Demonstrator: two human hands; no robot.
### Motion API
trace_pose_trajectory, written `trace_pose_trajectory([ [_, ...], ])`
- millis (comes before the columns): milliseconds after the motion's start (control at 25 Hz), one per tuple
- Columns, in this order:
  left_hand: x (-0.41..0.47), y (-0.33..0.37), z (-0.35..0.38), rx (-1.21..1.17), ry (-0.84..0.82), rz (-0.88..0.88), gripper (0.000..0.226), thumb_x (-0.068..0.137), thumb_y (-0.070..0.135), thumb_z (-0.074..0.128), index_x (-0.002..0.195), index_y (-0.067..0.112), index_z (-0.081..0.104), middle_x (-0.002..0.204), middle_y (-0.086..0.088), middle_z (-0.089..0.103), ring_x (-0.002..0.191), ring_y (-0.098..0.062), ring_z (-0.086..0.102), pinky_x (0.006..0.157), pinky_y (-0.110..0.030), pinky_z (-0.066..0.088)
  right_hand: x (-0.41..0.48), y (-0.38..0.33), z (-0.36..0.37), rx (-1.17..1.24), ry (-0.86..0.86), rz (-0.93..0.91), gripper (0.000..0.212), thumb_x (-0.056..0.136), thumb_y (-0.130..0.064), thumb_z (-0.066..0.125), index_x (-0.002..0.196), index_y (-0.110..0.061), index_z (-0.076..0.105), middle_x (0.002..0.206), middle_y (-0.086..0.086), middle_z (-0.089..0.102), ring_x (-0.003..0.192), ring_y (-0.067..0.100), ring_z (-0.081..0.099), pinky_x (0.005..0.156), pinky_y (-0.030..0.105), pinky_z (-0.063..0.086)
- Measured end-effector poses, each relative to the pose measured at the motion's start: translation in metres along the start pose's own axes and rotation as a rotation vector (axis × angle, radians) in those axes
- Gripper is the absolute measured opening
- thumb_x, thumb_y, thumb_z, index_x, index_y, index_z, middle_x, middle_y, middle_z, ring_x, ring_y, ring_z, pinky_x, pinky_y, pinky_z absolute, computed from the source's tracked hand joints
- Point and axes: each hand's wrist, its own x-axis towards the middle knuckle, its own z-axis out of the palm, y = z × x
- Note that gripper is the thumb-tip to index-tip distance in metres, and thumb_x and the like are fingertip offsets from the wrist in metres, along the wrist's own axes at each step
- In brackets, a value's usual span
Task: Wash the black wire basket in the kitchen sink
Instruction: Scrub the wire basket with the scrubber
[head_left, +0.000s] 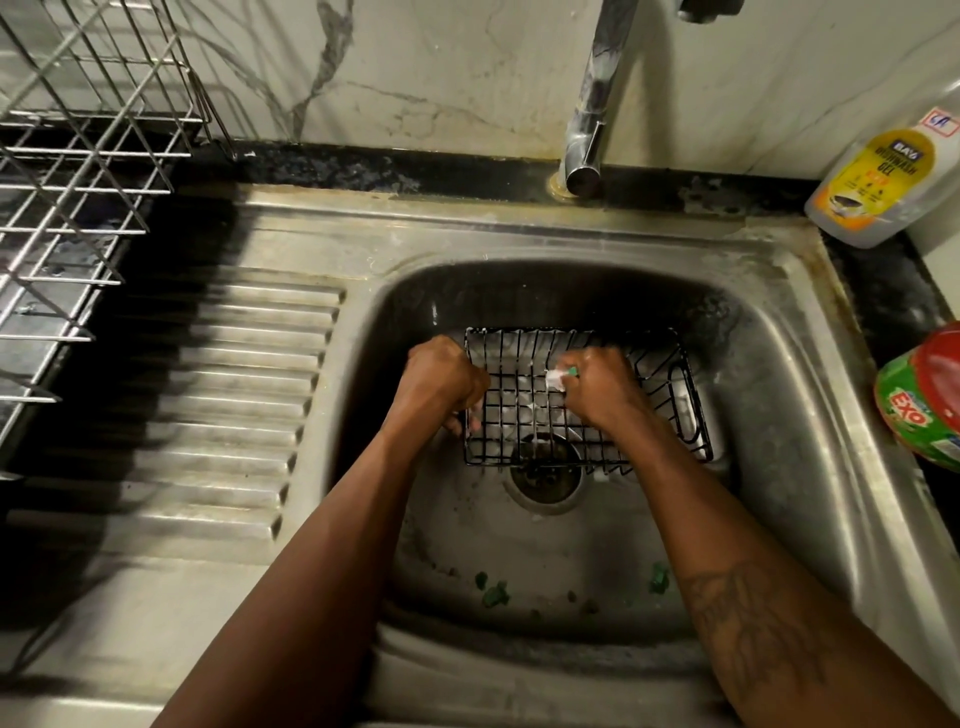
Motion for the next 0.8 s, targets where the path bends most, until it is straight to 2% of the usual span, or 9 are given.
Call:
trace_pose_trajectory([
  [200, 0.005, -0.001, 0.000, 0.011, 0.019, -0.010, 0.025, 0.096, 0.005, 0.052, 0.093, -0.005, 0.074, 0.069, -0.014, 0.076, 0.073, -0.027, 0.077, 0.081, -0.040, 0.063, -0.008, 0.000, -0.007, -0.112, -0.514, -0.048, 0.010, 0.085, -0.010, 0.076, 0.092, -0.016, 0.075, 0.095, -0.002, 0.070, 0.084, 0.008, 0.066, 0.062, 0.016, 0.048],
  [320, 0.001, 0.002, -0.001, 0.034, 0.027, -0.020, 0.022, 0.099, 0.010, 0.054, 0.096, -0.002, 0.073, 0.069, -0.011, 0.076, 0.073, -0.023, 0.077, 0.081, -0.036, 0.063, -0.011, 0.005, -0.004, -0.078, -0.611, -0.006, 0.007, 0.085, -0.008, 0.076, 0.088, -0.015, 0.077, 0.092, 0.000, 0.074, 0.081, 0.013, 0.071, 0.059, 0.018, 0.053],
  [400, 0.000, 0.002, -0.002, 0.047, -0.025, -0.033, 0.029, 0.102, 0.010, 0.049, 0.090, -0.003, 0.073, 0.079, -0.013, 0.077, 0.086, -0.026, 0.077, 0.087, -0.035, 0.061, -0.009, 0.007, -0.003, -0.050, -0.543, -0.020, 0.006, 0.084, -0.013, 0.079, 0.089, -0.016, 0.077, 0.090, -0.002, 0.073, 0.081, 0.012, 0.070, 0.061, 0.020, 0.053],
  [480, 0.001, 0.001, -0.003, 0.041, -0.071, -0.054, 0.033, 0.103, 0.009, 0.046, 0.088, -0.004, 0.072, 0.086, -0.014, 0.076, 0.096, -0.029, 0.075, 0.093, -0.035, 0.059, -0.004, 0.012, 0.000, -0.041, -0.274, -0.023, 0.013, 0.087, -0.016, 0.076, 0.100, -0.016, 0.075, 0.095, 0.000, 0.069, 0.080, 0.012, 0.064, 0.065, 0.022, 0.048],
  [560, 0.001, 0.002, -0.003, 0.034, -0.050, -0.064, 0.027, 0.102, 0.009, 0.050, 0.092, -0.003, 0.072, 0.082, -0.014, 0.078, 0.086, -0.027, 0.076, 0.090, -0.036, 0.060, 0.001, 0.019, 0.004, -0.003, -0.017, 0.011, 0.015, 0.094, -0.013, 0.067, 0.108, -0.014, 0.072, 0.096, 0.003, 0.065, 0.078, 0.012, 0.060, 0.067, 0.024, 0.047],
  [600, -0.001, 0.002, -0.003, 0.034, -0.046, -0.061, 0.027, 0.102, 0.010, 0.050, 0.090, -0.003, 0.071, 0.079, -0.013, 0.077, 0.077, -0.025, 0.075, 0.088, -0.036, 0.061, 0.003, 0.021, 0.006, 0.018, 0.050, 0.003, 0.014, 0.095, -0.012, 0.064, 0.106, -0.015, 0.072, 0.095, 0.004, 0.066, 0.077, 0.013, 0.062, 0.066, 0.026, 0.050],
  [640, 0.000, 0.001, -0.003, 0.029, -0.050, -0.050, 0.030, 0.103, 0.010, 0.049, 0.087, -0.003, 0.070, 0.078, -0.013, 0.076, 0.072, -0.024, 0.073, 0.087, -0.034, 0.061, 0.004, 0.021, 0.008, 0.017, 0.083, -0.024, 0.012, 0.096, -0.010, 0.062, 0.100, -0.016, 0.072, 0.092, 0.003, 0.067, 0.075, 0.014, 0.064, 0.065, 0.027, 0.053],
  [720, 0.001, 0.001, -0.002, 0.008, -0.054, -0.048, 0.031, 0.102, 0.008, 0.047, 0.091, -0.007, 0.072, 0.081, -0.015, 0.076, 0.075, -0.026, 0.074, 0.087, -0.037, 0.061, 0.005, 0.022, 0.011, -0.032, 0.113, -0.053, 0.026, 0.095, -0.003, 0.061, 0.077, -0.022, 0.063, 0.078, 0.002, 0.065, 0.065, 0.015, 0.064, 0.056, 0.025, 0.050],
  [800, 0.002, 0.000, -0.002, -0.010, -0.037, -0.037, 0.029, 0.100, 0.005, 0.048, 0.097, -0.009, 0.073, 0.084, -0.017, 0.078, 0.086, -0.029, 0.076, 0.089, -0.040, 0.061, 0.001, 0.019, 0.010, -0.044, 0.113, 0.001, 0.029, 0.093, 0.000, 0.062, 0.074, -0.021, 0.062, 0.072, 0.000, 0.060, 0.060, 0.012, 0.060, 0.052, 0.021, 0.044],
])
